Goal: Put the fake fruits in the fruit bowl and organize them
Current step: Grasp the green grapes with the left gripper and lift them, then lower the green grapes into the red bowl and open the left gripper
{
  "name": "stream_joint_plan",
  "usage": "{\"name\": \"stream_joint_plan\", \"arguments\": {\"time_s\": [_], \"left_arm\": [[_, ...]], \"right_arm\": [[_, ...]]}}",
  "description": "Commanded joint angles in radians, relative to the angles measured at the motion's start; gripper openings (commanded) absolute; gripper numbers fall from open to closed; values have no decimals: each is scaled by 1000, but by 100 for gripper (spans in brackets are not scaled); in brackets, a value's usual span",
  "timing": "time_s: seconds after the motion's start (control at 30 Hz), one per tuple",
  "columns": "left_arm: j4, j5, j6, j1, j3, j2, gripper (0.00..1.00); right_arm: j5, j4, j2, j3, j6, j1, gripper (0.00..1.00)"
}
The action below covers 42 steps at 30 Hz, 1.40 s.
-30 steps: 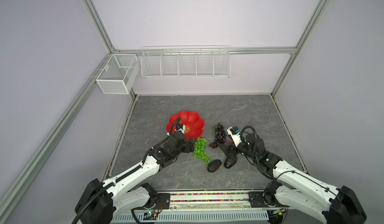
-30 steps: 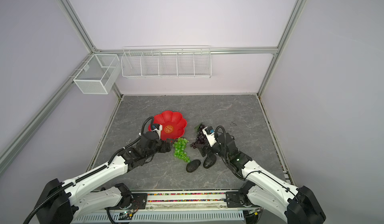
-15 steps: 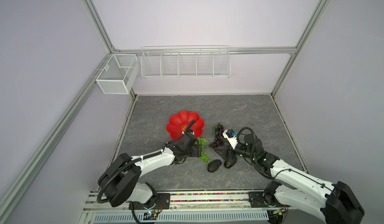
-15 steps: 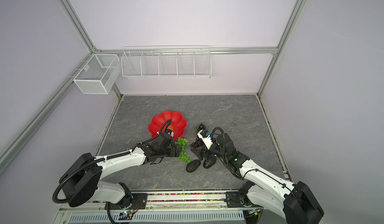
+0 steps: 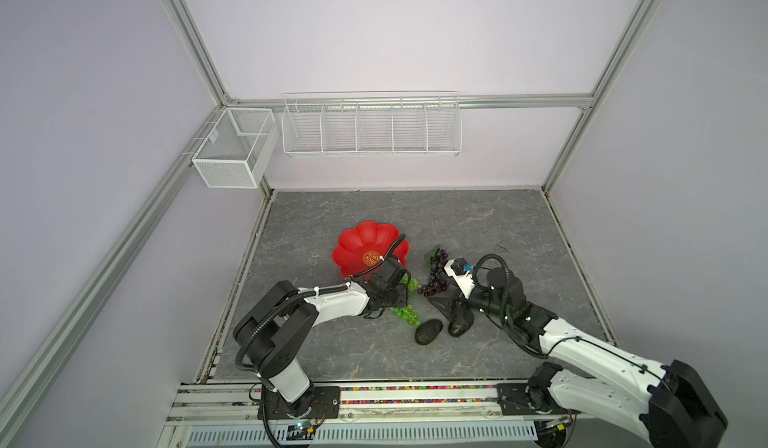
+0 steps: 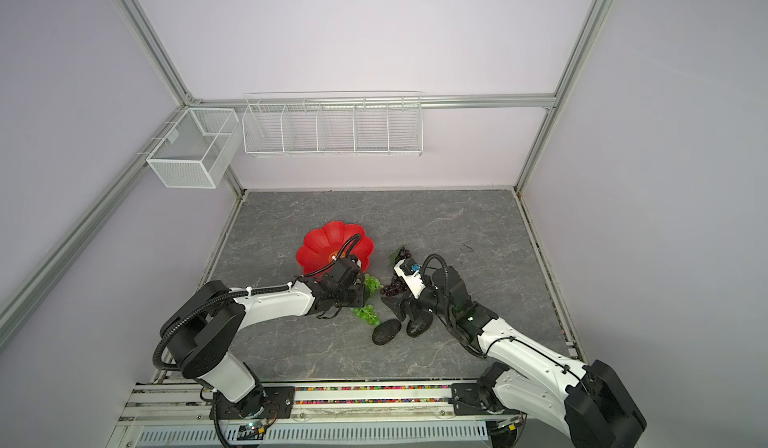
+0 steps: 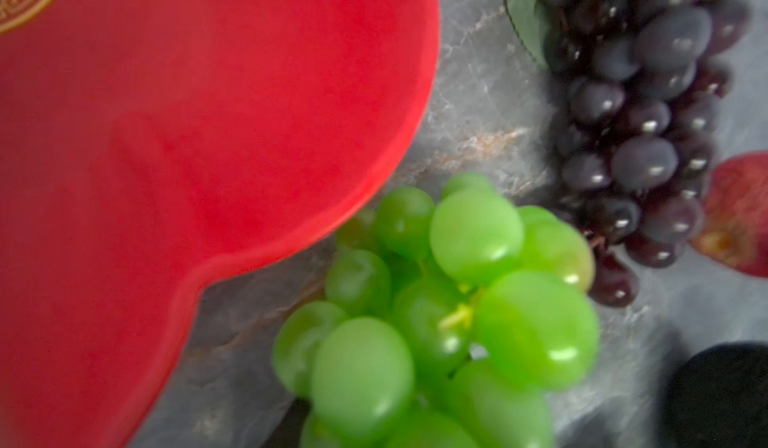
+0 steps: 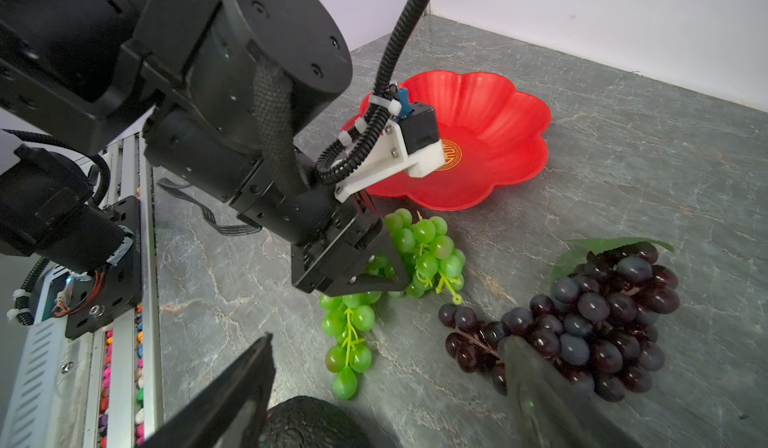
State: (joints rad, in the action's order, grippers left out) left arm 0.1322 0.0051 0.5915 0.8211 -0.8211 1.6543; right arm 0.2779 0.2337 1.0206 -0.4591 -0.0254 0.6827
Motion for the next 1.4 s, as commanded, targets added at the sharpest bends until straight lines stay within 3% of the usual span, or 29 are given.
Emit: {"name": "stream_joint_plan", "arguments": {"time_s": [0.0, 0.07, 0.23, 0.57, 0.73, 0.87, 1.2, 1.37], "left_arm": [[-4, 16, -13, 9, -28, 2, 23], [-6, 24, -20, 14, -31, -18, 15], [16, 19, -26, 17, -50, -116, 12], [230, -230, -156, -8, -201, -286, 13], [327, -171, -217, -165, -304, -211, 13], [415, -181, -249, -239, -406, -79, 12], [446, -262, -281, -299, -510, 149, 15], [440, -264, -283, -307, -526, 194, 27]], "right_arm": [[-11, 21, 3, 4, 21, 5, 88], [-18, 21, 1, 5, 21, 5, 88], [-42, 31, 10, 5, 19, 4, 88], [-49, 50, -7, 17, -2, -7, 88], [-11, 64, 8, 11, -11, -8, 88], [-4, 69, 19, 8, -14, -7, 88], [9, 93, 61, -10, -39, -3, 88], [-10, 93, 46, -4, -38, -3, 88]]}}
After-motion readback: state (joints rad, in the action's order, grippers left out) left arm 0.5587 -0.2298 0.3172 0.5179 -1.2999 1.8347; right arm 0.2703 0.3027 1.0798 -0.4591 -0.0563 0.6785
